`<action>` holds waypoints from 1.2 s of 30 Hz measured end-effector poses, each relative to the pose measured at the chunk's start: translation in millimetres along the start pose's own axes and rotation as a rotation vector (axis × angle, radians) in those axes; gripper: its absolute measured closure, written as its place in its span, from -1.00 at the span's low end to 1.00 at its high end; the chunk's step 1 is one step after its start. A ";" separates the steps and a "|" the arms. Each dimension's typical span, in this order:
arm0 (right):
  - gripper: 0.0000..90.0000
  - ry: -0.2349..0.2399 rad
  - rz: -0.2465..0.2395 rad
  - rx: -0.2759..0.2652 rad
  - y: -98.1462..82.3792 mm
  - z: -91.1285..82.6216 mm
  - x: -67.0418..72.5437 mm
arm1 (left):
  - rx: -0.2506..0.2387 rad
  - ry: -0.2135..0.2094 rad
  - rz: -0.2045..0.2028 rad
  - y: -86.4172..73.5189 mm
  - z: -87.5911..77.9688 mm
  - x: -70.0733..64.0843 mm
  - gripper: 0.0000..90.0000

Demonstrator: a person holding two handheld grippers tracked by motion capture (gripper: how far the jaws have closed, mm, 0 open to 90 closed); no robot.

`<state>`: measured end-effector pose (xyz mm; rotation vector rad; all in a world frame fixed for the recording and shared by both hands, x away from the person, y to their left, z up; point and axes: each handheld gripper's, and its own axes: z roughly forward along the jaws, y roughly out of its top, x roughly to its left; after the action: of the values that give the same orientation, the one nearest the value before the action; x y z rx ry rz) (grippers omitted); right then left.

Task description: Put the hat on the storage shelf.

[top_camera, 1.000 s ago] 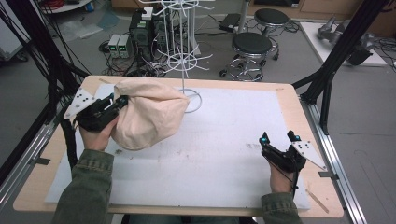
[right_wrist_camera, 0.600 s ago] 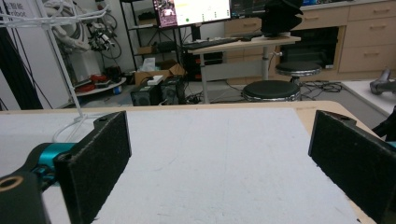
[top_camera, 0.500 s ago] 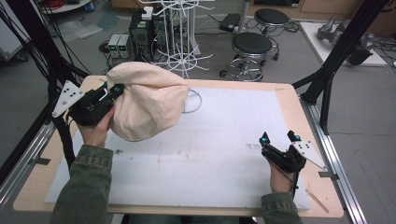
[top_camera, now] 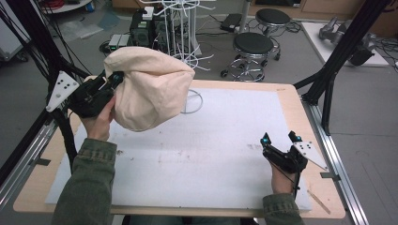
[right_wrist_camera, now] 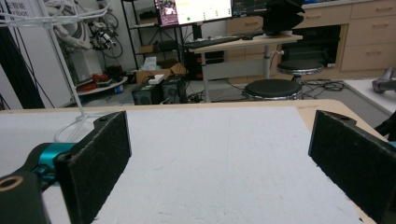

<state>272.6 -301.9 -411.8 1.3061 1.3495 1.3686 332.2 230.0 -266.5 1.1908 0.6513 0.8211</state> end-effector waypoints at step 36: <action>-0.89 0.011 -0.004 0.006 -0.4 0.0 -0.4 | -0.280 0.033 -0.058 89.4 71.0 19.8 0.77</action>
<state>272.6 -302.2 -412.3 1.3009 1.3641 1.3714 382.1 222.4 -162.1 0.9034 0.5737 0.8536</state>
